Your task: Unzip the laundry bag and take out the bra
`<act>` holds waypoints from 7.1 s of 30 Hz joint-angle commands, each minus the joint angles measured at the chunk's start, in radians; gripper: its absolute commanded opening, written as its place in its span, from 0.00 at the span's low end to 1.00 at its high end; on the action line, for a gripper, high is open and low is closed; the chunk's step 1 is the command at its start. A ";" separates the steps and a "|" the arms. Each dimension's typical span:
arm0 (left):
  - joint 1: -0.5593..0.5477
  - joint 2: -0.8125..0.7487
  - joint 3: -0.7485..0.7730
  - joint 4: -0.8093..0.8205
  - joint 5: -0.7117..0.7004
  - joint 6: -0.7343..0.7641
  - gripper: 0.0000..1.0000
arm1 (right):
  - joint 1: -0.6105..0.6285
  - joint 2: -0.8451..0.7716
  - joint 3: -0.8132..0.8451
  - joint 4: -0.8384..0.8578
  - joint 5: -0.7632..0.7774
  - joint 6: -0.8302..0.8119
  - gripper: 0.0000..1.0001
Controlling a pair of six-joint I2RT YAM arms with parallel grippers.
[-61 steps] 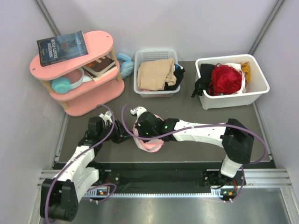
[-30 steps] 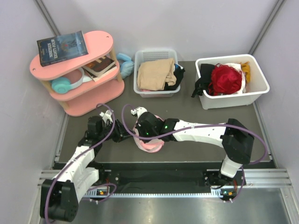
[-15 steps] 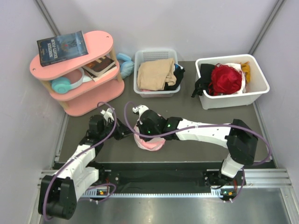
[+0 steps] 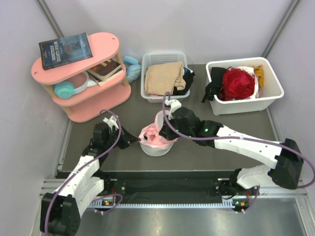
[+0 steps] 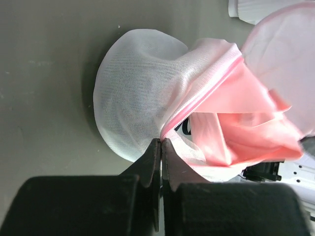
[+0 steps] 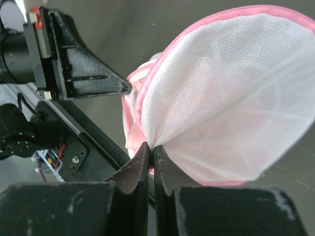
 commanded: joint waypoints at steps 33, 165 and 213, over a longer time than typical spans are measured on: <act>0.001 -0.066 0.069 -0.052 -0.058 0.005 0.00 | -0.110 -0.018 -0.126 0.155 -0.217 0.056 0.14; -0.007 -0.094 0.103 -0.185 -0.048 0.157 0.00 | -1.018 -0.009 0.678 -0.294 0.065 -0.473 0.00; -0.007 -0.125 0.120 -0.225 -0.065 0.158 0.00 | -0.367 0.088 0.236 0.023 -0.404 -0.148 0.83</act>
